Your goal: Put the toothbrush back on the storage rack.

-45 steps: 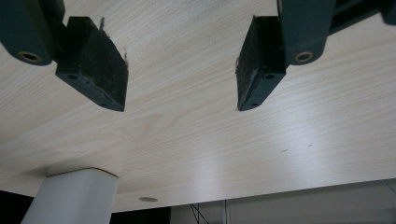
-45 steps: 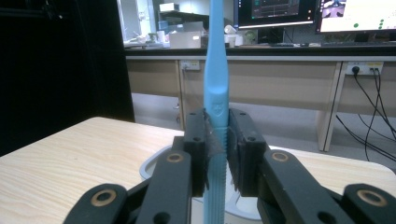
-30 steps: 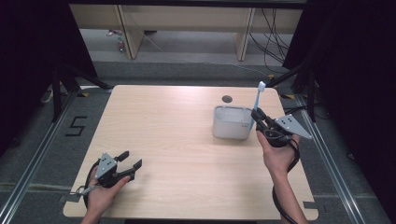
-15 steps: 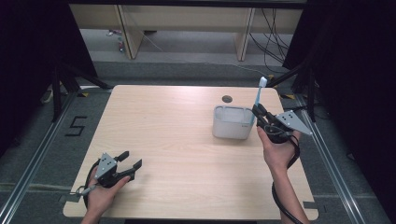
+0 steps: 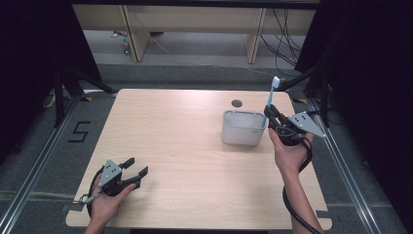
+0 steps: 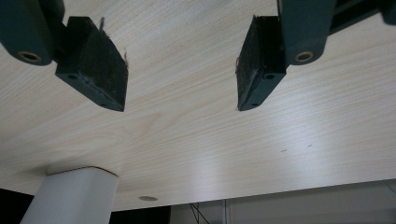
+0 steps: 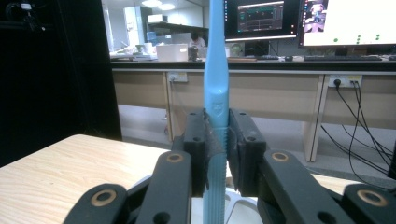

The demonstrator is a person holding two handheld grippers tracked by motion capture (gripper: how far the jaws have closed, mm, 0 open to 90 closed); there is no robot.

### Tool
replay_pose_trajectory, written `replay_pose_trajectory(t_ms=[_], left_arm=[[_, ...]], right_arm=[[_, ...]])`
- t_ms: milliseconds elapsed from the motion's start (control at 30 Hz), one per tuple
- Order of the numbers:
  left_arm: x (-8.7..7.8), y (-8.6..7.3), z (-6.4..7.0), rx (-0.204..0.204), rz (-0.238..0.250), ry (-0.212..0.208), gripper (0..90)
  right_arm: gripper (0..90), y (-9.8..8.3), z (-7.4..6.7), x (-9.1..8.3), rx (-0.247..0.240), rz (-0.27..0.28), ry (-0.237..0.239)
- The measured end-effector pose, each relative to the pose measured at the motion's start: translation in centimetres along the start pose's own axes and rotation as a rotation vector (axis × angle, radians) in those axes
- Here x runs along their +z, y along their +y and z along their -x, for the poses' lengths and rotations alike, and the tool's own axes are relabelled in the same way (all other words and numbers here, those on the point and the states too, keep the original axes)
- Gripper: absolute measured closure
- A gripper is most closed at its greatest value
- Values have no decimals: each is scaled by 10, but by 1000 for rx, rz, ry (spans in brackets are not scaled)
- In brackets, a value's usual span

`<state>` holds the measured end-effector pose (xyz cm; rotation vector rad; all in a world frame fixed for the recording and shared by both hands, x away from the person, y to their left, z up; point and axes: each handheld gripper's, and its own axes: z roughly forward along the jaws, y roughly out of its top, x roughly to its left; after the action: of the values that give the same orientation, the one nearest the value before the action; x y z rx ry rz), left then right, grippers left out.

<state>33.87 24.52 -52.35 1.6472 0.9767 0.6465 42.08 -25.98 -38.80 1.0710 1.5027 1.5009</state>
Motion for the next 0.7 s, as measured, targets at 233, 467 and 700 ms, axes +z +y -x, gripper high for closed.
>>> replay_pose_trajectory(t_ms=[233,467,700], left_arm=[[0,0,0,-3,-1,-1,337],[0,0,0,-6,2,0,337],[0,0,0,-5,1,0,337]], right_arm=[[789,0,3,4,8,-8,-11],[789,-3,5,8,16,-23,-21],[789,-6,8,13,4,-22,-31]])
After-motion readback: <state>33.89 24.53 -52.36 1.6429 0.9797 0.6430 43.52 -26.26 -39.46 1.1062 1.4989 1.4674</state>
